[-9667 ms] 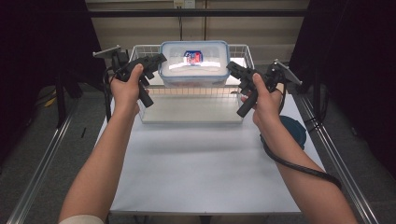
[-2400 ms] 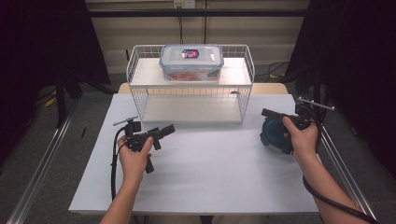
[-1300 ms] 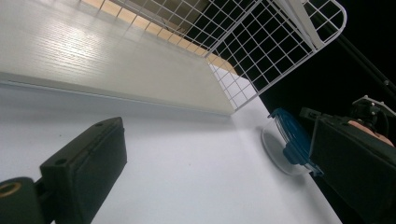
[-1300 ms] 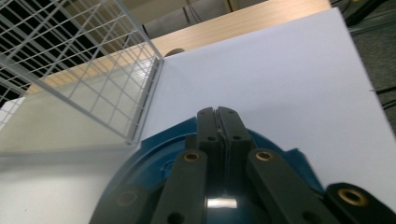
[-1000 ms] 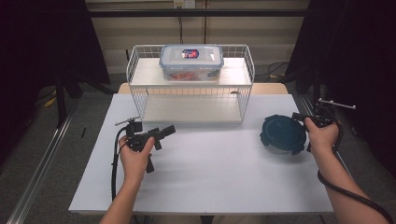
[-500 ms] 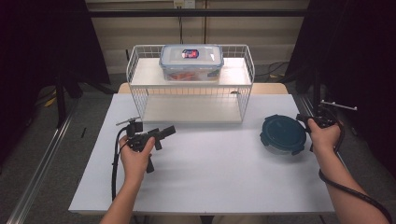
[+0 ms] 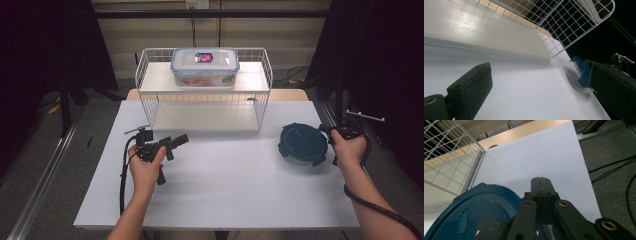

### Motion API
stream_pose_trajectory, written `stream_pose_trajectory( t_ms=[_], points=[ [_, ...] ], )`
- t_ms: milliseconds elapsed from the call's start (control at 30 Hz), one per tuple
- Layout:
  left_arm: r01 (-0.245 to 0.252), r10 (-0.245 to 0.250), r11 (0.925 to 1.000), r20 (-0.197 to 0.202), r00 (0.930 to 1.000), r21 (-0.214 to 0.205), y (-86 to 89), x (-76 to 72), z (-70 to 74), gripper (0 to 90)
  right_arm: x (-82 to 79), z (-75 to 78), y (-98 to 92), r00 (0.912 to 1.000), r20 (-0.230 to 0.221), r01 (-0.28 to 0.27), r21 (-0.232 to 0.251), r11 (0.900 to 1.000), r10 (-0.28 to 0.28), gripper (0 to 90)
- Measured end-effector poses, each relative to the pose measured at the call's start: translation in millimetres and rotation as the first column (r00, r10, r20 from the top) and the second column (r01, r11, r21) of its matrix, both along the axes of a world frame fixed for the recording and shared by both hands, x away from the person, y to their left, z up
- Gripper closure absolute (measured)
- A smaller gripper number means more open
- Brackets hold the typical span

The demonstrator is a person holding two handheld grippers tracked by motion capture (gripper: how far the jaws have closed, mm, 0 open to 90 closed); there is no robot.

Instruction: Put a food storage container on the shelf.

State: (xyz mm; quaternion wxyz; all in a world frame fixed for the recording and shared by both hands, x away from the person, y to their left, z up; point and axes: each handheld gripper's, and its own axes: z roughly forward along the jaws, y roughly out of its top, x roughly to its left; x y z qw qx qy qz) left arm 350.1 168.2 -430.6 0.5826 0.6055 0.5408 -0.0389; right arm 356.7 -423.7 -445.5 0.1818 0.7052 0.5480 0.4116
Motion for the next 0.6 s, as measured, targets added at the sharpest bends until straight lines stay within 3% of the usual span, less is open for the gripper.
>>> stream_pose_trajectory(
  t_ms=[167, 233, 433, 600],
  points=[
    [0.013, -0.013, 0.9999, -0.003, 0.9999, 0.007, -2.2, -0.2, -0.9, 4.8, -8.1, -2.9, 1.3, 0.9999, 0.014, 0.006, 0.035, 0.9994, -0.007, 90.0],
    [0.007, -0.007, 0.9999, -0.004, 1.0000, -0.009, -4.5, -0.4, -0.4, 4.8, -10.5, -3.4, 4.3, 0.9999, 0.016, 0.001, 0.041, 0.9992, -0.002, 90.0],
    [0.020, -0.020, 0.9998, 0.009, 0.9998, 0.007, -3.5, -1.1, 0.4, 5.0, -17.3, -3.8, 20.0, 0.9993, 0.026, -0.027, 0.039, 0.9989, 0.026, 90.0],
    [0.011, -0.011, 0.9999, 0.007, 0.9999, -0.005, -4.6, -2.0, 1.1, 5.1, -22.1, -4.4, 34.9, 0.9985, 0.032, -0.047, 0.059, 0.9972, 0.045, 90.0]
  ],
)
